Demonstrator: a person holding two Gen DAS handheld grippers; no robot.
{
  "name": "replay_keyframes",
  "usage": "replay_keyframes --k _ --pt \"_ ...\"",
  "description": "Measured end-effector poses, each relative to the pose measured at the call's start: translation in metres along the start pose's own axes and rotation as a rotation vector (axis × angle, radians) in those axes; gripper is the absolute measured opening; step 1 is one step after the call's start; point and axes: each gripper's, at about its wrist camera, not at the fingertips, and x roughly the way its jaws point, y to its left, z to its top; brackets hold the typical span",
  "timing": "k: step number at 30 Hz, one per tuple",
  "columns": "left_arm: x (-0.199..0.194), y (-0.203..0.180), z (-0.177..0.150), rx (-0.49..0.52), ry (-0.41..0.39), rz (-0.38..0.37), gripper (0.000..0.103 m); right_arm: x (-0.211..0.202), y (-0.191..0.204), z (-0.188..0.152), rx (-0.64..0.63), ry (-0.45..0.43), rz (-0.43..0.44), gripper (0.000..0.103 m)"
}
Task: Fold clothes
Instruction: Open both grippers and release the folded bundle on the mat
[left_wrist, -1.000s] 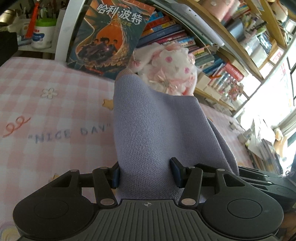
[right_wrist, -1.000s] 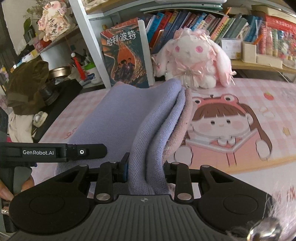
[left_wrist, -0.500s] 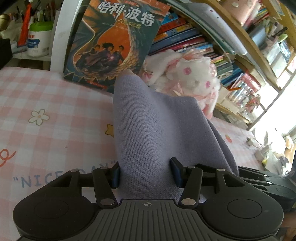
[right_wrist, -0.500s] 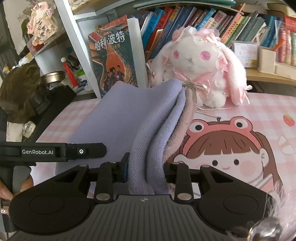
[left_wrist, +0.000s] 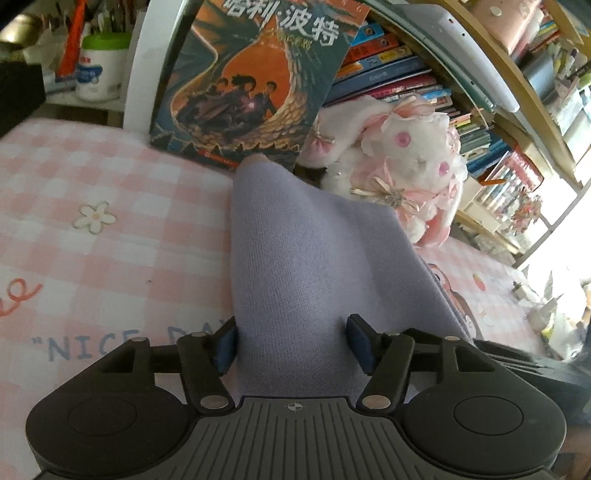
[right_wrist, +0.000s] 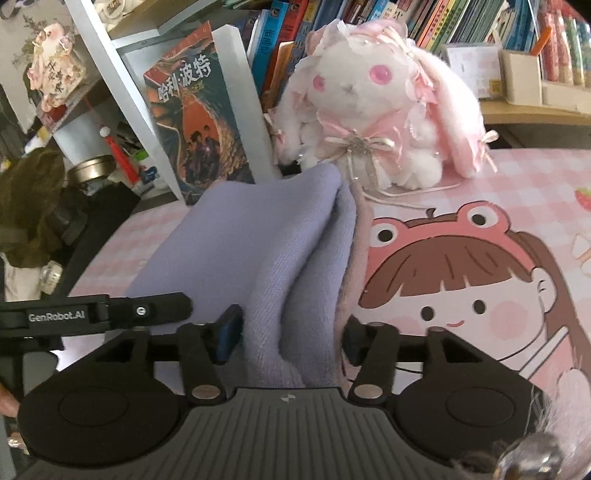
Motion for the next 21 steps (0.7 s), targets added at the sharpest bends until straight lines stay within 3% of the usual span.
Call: replay_keyframes --k 8,11,13,21 --pt "-0.038 -0.009 -0.014 0.098 -0.084 0.087 0.073 -0.029 0.002 -0.002 0.02 -0.043 -0.079 0.071" --pt "-0.047 -0.016 -0.023 0.146 -0.102 0.153 0.084 -0.04 0.008 -0.009 0.013 -0.064 -0.124 0.073" --pt "-0.05 -0.02 -0.03 0.178 -0.112 0.194 0.084 -0.045 0.014 -0.016 -0.01 -0.072 -0.155 0.075" --pt "-0.056 -0.033 -0.058 0.279 -0.089 0.275 0.088 -0.057 0.037 -0.047 -0.088 -0.068 -0.244 0.081"
